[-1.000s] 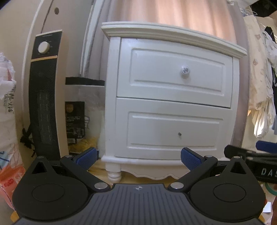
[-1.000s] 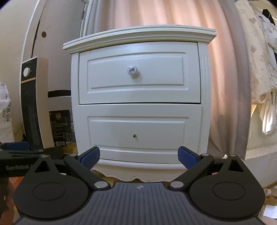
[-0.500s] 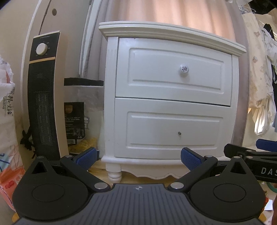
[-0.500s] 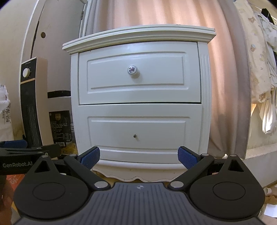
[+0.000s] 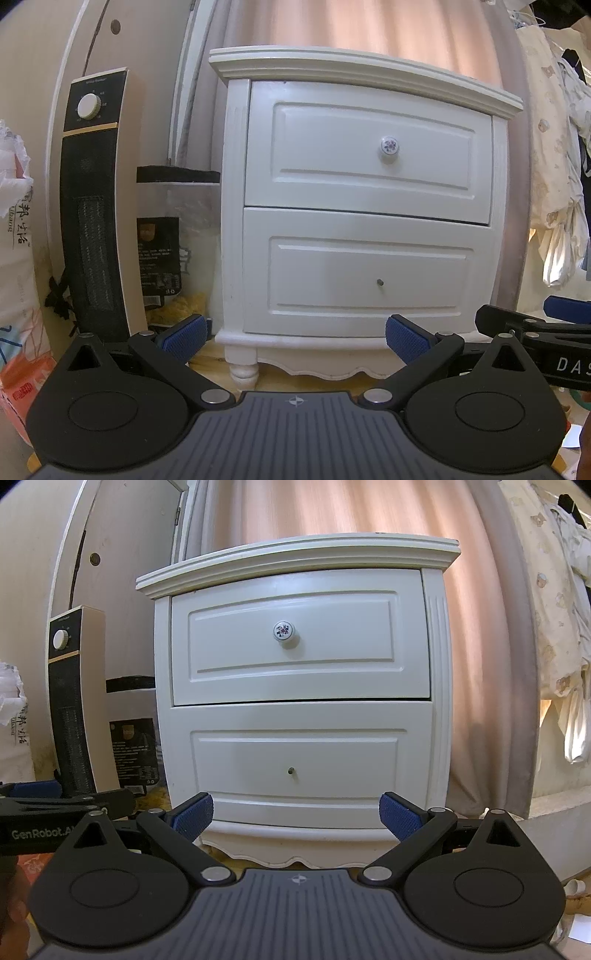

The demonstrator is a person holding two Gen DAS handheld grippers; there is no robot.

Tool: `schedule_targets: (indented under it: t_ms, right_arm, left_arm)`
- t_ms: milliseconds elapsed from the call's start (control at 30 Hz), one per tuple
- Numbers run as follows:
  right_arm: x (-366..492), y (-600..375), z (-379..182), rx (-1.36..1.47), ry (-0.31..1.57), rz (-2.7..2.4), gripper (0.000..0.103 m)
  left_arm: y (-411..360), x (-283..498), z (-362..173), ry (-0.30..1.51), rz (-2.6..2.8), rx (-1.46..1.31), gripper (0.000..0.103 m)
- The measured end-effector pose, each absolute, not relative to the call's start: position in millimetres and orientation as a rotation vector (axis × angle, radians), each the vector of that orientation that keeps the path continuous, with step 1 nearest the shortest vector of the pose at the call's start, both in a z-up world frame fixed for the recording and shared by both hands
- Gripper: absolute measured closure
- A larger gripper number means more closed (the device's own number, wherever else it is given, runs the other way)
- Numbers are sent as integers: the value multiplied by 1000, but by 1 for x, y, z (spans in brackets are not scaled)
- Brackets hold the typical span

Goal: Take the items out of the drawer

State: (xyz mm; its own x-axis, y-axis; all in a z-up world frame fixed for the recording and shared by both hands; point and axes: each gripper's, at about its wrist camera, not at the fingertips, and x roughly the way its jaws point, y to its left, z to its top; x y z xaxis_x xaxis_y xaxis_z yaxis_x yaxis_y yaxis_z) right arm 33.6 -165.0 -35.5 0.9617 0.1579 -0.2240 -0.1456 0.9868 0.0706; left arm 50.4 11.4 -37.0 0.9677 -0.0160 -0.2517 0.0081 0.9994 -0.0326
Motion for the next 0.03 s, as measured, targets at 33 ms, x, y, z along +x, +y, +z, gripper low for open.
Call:
schedule_targets:
  t_ms: [33]
  right_arm:
    - [33,-166,-36,55,231,153,0]
  left_arm:
    - [11,50,-37,255,-14,-31,0]
